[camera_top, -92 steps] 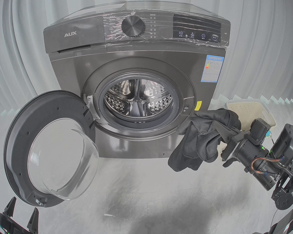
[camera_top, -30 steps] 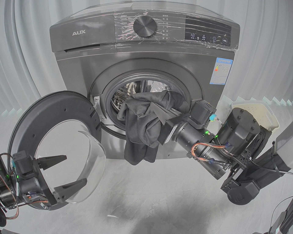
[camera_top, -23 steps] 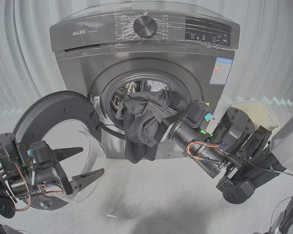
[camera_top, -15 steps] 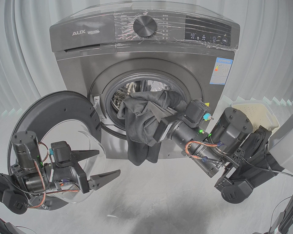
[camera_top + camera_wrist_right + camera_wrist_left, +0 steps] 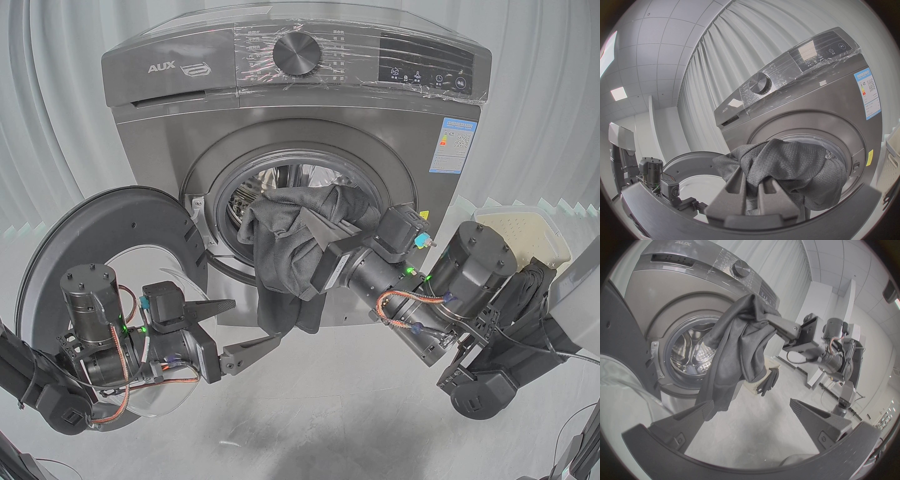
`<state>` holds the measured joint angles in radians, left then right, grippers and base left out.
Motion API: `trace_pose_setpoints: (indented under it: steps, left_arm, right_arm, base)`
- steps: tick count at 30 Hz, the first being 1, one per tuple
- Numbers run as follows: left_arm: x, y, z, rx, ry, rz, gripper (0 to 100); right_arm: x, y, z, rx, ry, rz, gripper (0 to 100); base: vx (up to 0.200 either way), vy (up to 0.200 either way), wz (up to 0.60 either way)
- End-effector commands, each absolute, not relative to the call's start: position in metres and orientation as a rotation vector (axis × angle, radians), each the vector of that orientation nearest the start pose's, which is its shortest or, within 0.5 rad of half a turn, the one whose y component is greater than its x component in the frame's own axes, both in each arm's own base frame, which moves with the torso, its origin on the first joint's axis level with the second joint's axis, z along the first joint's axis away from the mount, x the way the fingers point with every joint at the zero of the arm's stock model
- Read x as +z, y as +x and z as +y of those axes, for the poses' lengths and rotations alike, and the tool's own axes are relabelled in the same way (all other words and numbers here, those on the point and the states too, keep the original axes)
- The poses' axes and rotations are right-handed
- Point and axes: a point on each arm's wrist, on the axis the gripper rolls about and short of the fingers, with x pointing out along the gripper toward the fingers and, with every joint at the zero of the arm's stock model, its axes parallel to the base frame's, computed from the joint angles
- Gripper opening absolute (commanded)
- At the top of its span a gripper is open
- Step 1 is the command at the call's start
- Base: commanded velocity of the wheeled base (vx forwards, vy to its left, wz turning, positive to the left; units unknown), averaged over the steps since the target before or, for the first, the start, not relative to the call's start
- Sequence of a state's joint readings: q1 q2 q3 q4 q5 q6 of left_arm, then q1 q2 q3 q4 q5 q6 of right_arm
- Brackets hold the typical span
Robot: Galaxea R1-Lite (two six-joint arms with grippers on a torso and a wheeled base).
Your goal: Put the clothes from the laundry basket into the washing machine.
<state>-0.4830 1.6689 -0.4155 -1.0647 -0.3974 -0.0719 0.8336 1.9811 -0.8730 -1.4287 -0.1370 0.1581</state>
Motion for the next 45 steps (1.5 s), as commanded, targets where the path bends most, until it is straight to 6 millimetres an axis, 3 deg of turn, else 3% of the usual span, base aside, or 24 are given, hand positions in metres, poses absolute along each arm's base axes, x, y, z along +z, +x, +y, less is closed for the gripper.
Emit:
trace_pose_setpoints:
  steps: [1,8,21,31,45]
  left_arm:
    - [0.132,0.222,-0.141,-0.912,-0.092,0.239,100]
    - [0.133,0.231,-0.159,-0.922,-0.122,0.236,100]
    - [0.109,0.263,-0.187,-0.823,-0.203,0.150,100]
    - [0.115,0.267,-0.204,-0.827,-0.271,0.120,100]
    - [0.120,0.267,-0.207,-0.818,-0.339,0.114,100]
  right_arm:
    - [0.184,0.246,0.266,0.710,0.303,-0.233,0]
    - [0.182,0.248,0.268,0.707,0.301,-0.229,0]
    - [0.179,0.251,0.271,0.705,0.301,-0.228,0]
    - [0.176,0.252,0.273,0.705,0.301,-0.229,0]
    - [0.174,0.254,0.273,0.695,0.305,-0.233,0]
  base:
    - [0.000,0.000,0.00]
    - [0.000,0.000,0.00]
    - [0.000,0.000,0.00]
    - [0.000,0.000,0.00]
    - [0.000,0.000,0.00]
